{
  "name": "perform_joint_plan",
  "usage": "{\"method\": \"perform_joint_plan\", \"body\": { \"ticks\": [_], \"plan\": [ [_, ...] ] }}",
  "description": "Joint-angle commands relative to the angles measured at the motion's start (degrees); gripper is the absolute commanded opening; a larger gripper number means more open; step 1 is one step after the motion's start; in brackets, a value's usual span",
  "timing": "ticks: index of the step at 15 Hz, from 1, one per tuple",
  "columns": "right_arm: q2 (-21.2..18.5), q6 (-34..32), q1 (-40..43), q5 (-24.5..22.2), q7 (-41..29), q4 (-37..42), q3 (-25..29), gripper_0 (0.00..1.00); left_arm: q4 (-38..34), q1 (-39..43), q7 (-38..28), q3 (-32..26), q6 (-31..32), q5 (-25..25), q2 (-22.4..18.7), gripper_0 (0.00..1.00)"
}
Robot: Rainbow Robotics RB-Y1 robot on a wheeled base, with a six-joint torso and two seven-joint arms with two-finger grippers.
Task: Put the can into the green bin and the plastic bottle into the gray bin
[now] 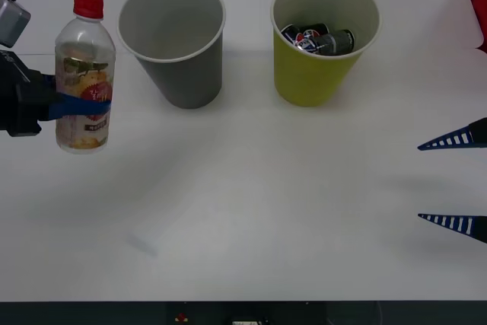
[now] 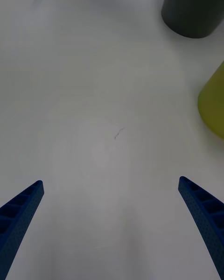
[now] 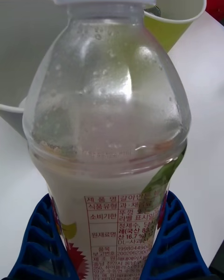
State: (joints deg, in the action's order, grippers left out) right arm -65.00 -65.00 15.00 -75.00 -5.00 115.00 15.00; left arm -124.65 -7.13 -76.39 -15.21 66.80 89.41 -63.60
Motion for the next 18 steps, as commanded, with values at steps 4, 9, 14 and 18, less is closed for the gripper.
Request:
{"method": "perform_joint_plan", "body": {
  "ticks": [4, 9, 14, 18],
  "plan": [
    [0.0, 0.0, 0.0, 0.0, 0.0, 0.0, 0.0, 1.0, 16.0, -23.6, -0.2, 12.0, 4.2, -0.3, -0.9, 0.0],
    [0.0, 0.0, 0.0, 0.0, 0.0, 0.0, 0.0, 1.0, 28.7, -42.9, -0.2, 28.0, 2.7, 2.8, -0.9, 0.0],
    [0.0, 0.0, 0.0, 0.0, 0.0, 0.0, 0.0, 1.0, 40.0, -52.5, 1.2, 36.2, 1.7, 4.2, 5.0, 0.0],
    [0.0, 0.0, 0.0, 0.0, 0.0, 0.0, 0.0, 1.0, 42.6, -53.4, 2.3, 36.3, 1.5, 5.3, 7.3, 0.0]
  ]
}}
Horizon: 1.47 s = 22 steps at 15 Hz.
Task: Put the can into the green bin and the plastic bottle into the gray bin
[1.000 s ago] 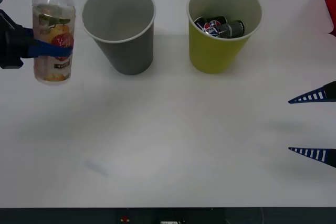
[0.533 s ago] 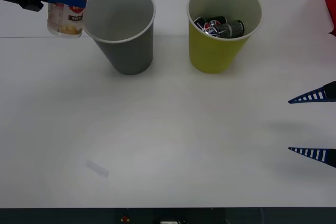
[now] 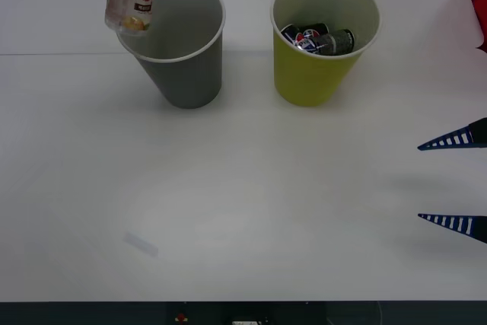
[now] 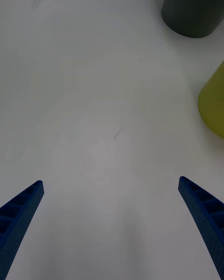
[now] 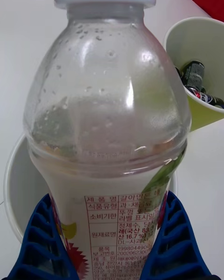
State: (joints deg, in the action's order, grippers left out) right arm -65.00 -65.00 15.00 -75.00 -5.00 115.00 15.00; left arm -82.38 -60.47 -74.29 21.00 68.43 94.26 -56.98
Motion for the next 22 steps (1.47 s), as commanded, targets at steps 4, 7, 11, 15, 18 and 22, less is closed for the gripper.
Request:
{"method": "perform_joint_plan", "body": {
  "ticks": [4, 7, 11, 15, 18, 22],
  "plan": [
    [0.0, 0.0, 0.0, 0.0, 0.0, 0.0, 0.0, 1.0, 0.2, -0.1, 1.4, 0.0, -0.2, 0.5, 0.8, 0.32],
    [0.0, 0.0, 0.0, 0.0, 0.0, 0.0, 0.0, 1.0, 0.1, 0.0, 2.0, 0.0, -0.1, -0.1, 0.9, 1.0],
    [0.0, 0.0, 0.0, 0.0, 0.0, 0.0, 0.0, 1.0, -0.1, 0.2, 5.5, -0.1, -0.2, -3.8, 0.6, 1.0],
    [0.0, 0.0, 0.0, 0.0, 0.0, 0.0, 0.0, 1.0, -3.4, 7.9, 10.6, -6.6, -0.4, -11.9, -1.5, 1.0],
    [0.0, 0.0, 0.0, 0.0, 0.0, 0.0, 0.0, 1.0, -8.7, 17.0, 17.9, -13.3, -0.4, -16.7, -3.7, 1.0],
    [0.0, 0.0, 0.0, 0.0, 0.0, 0.0, 0.0, 1.0, -14.3, 32.8, 33.0, -22.7, -0.3, -24.8, -6.3, 1.0]
  ]
}}
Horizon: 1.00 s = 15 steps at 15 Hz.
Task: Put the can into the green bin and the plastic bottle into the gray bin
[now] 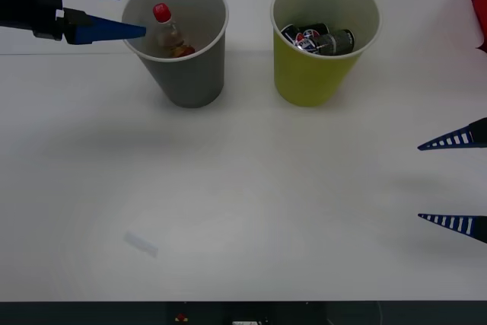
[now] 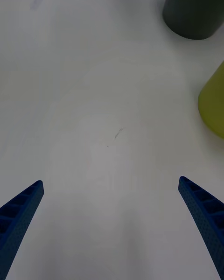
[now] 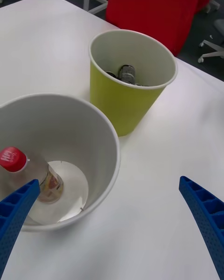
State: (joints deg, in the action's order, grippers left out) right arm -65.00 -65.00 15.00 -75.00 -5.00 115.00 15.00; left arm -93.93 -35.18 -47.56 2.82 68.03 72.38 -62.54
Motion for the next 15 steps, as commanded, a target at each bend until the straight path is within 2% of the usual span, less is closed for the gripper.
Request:
{"method": "perform_joint_plan", "body": {
  "ticks": [1, 3, 8, 15],
  "plan": [
    [0.0, 0.0, 0.0, 0.0, 0.0, 0.0, 0.0, 1.0, -4.3, 11.2, 9.0, -7.0, 0.1, -3.8, -0.7, 1.0],
    [0.0, 0.0, 0.0, 0.0, 0.0, 0.0, 0.0, 1.0, -7.2, 19.2, 15.3, -11.5, 0.1, -5.9, -0.7, 1.0],
    [0.0, 0.0, 0.0, 0.0, 0.0, 0.0, 0.0, 1.0, -10.5, 35.5, 32.7, -18.1, 0.2, -12.5, -0.7, 1.0],
    [0.0, 0.0, 0.0, 0.0, 0.0, 0.0, 0.0, 1.0, -10.6, 47.4, 50.6, -23.0, 4.4, -13.9, -0.7, 1.0]
  ]
}}
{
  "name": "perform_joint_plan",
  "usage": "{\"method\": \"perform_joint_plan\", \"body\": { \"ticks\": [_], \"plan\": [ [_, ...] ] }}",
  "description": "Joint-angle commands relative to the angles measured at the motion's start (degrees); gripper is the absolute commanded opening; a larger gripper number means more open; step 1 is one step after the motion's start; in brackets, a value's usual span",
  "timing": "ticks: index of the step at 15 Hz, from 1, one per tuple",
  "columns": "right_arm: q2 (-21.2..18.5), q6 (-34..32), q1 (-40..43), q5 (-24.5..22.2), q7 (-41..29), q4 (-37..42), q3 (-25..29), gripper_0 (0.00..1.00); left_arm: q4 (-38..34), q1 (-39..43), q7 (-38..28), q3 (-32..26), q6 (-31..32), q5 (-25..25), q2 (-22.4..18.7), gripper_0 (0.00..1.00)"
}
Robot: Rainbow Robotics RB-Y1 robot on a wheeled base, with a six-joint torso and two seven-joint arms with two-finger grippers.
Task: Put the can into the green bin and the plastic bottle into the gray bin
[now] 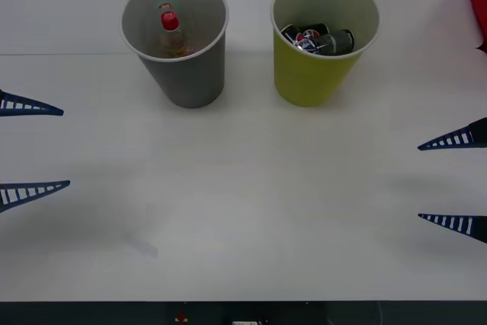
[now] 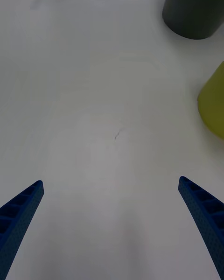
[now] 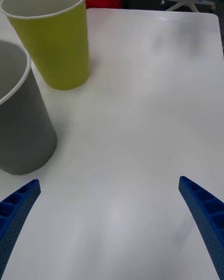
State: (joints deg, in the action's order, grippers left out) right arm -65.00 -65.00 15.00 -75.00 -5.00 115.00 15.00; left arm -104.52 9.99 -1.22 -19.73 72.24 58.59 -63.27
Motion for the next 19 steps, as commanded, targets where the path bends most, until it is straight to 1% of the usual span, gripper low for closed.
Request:
{"method": "perform_joint_plan", "body": {
  "ticks": [1, 3, 5, 8, 19],
  "plan": [
    [0.0, 0.0, 0.0, 0.0, 0.0, 0.0, 0.0, 1.0, 0.0, 3.8, 7.2, -0.8, 0.2, -0.3, 0.0, 1.0],
    [0.0, 0.0, 0.0, 0.0, 0.0, 0.0, 0.0, 1.0, 0.0, 5.7, 11.1, -1.0, 0.2, -0.8, -0.4, 1.0],
    [0.0, 0.0, 0.0, 0.0, 0.0, 0.0, 0.0, 1.0, 0.0, 7.7, 13.1, -1.0, 0.2, -0.8, -1.7, 1.0],
    [0.0, 0.0, 0.0, 0.0, 0.0, 0.0, 0.0, 1.0, 0.5, 9.2, 13.0, -1.0, 0.2, -1.6, -3.0, 1.0],
    [0.0, 0.0, 0.0, 0.0, 0.0, 0.0, 0.0, 1.0, 1.4, 9.2, 12.6, -1.0, 0.0, -2.2, -2.9, 1.0]
  ]
}}
